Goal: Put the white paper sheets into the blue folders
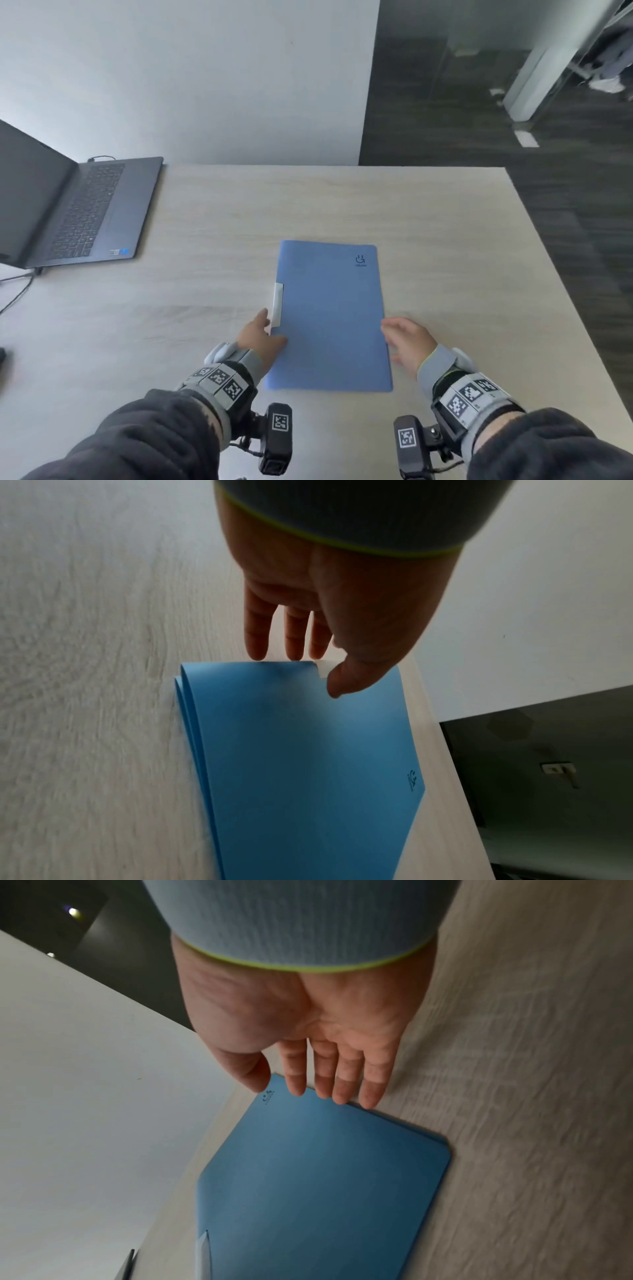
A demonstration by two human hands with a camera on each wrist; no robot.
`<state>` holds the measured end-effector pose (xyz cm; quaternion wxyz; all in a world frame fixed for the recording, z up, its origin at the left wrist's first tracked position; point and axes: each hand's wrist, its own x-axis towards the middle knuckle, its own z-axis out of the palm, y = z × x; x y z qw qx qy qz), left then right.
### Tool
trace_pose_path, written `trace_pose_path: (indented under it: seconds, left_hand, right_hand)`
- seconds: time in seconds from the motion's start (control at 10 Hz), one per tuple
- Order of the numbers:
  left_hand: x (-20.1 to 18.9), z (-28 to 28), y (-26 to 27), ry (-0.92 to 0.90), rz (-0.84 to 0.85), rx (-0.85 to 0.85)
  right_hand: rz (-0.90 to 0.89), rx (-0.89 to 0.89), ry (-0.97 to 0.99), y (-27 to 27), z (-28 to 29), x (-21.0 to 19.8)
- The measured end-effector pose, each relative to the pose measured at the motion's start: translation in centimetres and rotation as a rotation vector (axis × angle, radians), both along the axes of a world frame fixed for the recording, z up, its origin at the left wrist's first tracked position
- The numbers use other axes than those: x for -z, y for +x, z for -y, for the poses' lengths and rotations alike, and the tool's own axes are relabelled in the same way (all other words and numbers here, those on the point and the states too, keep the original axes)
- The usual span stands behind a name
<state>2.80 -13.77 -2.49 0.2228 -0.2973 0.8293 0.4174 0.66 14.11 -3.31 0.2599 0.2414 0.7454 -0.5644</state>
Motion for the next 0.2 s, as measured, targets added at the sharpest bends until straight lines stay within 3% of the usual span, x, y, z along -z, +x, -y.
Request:
trace_pose_path:
  seconds: [0.2]
  left_hand:
    - [-4.0, -0.4, -0.1, 0.017, -0.137, -0.039]
  right_hand:
    - [-0.073, -0.049, -0.049, -0.9, -0.6, -5.5]
